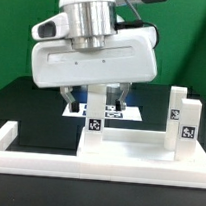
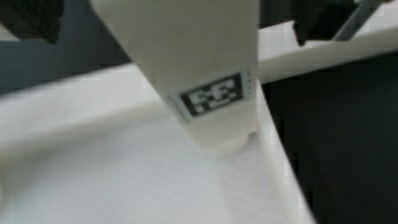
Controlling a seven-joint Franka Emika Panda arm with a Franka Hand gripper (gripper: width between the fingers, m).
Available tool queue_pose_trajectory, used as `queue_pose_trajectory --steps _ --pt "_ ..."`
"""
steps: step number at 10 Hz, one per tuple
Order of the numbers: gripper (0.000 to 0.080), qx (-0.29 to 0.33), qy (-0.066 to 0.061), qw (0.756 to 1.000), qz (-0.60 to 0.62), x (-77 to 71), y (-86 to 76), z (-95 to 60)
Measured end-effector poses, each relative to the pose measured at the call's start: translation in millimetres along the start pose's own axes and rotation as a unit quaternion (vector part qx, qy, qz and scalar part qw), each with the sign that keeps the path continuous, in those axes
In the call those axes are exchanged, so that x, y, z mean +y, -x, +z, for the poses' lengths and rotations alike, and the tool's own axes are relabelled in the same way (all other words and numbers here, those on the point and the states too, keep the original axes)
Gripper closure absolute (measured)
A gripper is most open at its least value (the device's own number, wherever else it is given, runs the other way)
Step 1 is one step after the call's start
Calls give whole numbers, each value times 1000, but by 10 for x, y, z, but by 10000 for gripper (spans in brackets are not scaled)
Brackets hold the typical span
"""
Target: Assemble desk
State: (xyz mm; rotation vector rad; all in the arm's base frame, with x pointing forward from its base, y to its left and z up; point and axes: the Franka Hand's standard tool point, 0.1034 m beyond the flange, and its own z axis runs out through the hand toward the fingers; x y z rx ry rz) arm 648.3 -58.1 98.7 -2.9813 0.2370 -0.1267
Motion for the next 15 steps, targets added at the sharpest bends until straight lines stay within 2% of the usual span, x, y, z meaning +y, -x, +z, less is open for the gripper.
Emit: queue_pose_trajectory --steps 2,3,4,5,6,8,9,10,11,12,13,14,15 --pt "151 -4 1 1000 13 1 34 26" --pt "264 -4 1 1000 15 4 35 28" --pt "264 -4 1 999 37 3 36 29" --pt "446 -3 3 997 79 40 37 26" --pt "499 -3 5 993 120 72 40 28" --pt "501 -2 6 978 206 73 30 26" --pt "502 -2 15 957 290 55 19 29" --pt "502 -6 19 923 385 30 11 38" --pt "502 -20 24 871 490 -12 -7 55" --pt "502 -36 20 815 578 -4 -51 54" --pt "502 -40 9 764 643 27 -66 49" --pt "502 -37 10 731 682 41 -66 45" --pt "503 -39 15 719 693 -10 -6 48"
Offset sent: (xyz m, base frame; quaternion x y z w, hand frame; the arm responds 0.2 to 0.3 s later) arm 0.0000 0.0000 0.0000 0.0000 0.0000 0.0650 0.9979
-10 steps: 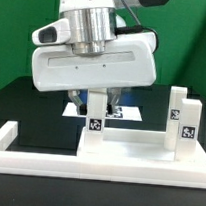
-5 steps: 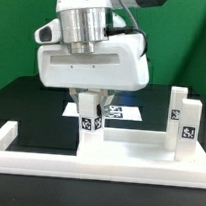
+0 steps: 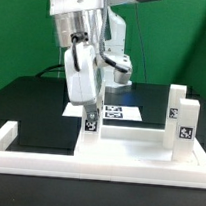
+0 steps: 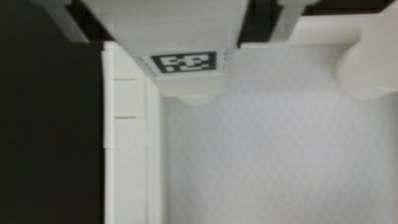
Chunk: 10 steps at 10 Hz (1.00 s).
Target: Assemble desk
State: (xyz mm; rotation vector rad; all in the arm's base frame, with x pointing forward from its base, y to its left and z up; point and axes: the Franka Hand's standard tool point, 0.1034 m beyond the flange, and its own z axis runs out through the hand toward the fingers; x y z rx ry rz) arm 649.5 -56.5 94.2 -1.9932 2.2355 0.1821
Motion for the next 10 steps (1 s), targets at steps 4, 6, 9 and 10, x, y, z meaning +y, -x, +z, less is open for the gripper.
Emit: queue_pose_trajectory --steps 4,6,9,10 --pt "277 25 -25 993 -116 28 34 37" --pt "176 41 -12 957 -287 72 123 -51" --pt "151 49 -2 920 -390 69 116 -69" --pt "151 52 -2 904 -424 64 102 -65"
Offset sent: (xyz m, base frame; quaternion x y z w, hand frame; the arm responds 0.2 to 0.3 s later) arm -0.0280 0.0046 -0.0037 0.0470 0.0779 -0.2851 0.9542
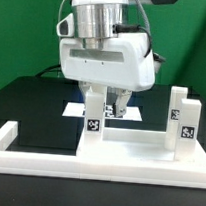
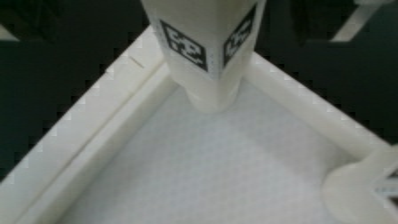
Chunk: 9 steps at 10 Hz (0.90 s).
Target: Assemble desk
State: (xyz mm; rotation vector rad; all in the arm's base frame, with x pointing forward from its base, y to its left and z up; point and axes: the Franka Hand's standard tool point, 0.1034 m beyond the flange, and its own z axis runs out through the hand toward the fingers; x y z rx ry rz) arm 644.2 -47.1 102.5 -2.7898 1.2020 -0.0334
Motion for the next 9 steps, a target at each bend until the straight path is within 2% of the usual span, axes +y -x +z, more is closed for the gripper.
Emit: queue_pose_trajectory --steps 1,2,3,4,5,6,7,8,9 --pt "150 24 -2 992 -120 42 -75 33" --pt "150 22 4 980 -199 74 -83 59" --pt "150 22 11 963 -267 52 -102 40" --pt "150 23 10 960 -278 39 -88 50" --pt "239 23 11 961 -277 51 -96 53" --pt "375 23 10 965 -260 50 -96 53" --pt "375 24 11 965 -260 61 -106 51" --pt "509 24 11 970 -243 80 -119 53" --pt "509 25 10 980 -195 83 -121 55"
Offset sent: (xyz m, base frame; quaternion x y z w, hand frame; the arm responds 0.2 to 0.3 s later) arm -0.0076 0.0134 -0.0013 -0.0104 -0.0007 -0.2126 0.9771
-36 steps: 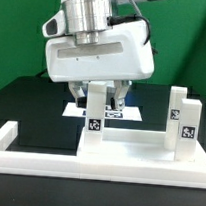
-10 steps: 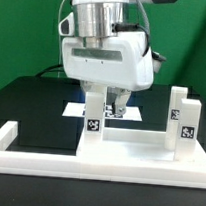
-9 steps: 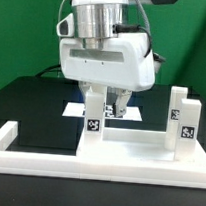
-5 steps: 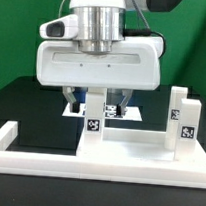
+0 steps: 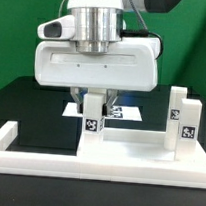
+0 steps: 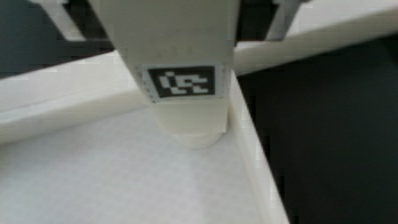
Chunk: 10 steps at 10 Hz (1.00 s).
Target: Assemble desk
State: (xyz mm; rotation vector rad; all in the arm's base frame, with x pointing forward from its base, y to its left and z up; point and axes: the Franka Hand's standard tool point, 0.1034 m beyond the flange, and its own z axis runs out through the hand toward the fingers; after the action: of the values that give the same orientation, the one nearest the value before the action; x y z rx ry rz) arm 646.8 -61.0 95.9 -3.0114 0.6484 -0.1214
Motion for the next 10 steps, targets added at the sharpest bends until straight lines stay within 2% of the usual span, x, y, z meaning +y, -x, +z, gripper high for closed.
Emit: queue_pose_trajectory --steps 2,4,5,7,8,10 --pt "509 0 0 996 90 2 -2 1" --pt "509 -12 6 969 246 -12 -5 6" --pt "509 -29 7 938 346 -9 -38 6" --pt "509 -58 -8 862 503 -21 -41 11" --pt "509 -60 -9 826 561 -10 -49 8" --pt "509 -56 -8 802 594 -21 -47 7"
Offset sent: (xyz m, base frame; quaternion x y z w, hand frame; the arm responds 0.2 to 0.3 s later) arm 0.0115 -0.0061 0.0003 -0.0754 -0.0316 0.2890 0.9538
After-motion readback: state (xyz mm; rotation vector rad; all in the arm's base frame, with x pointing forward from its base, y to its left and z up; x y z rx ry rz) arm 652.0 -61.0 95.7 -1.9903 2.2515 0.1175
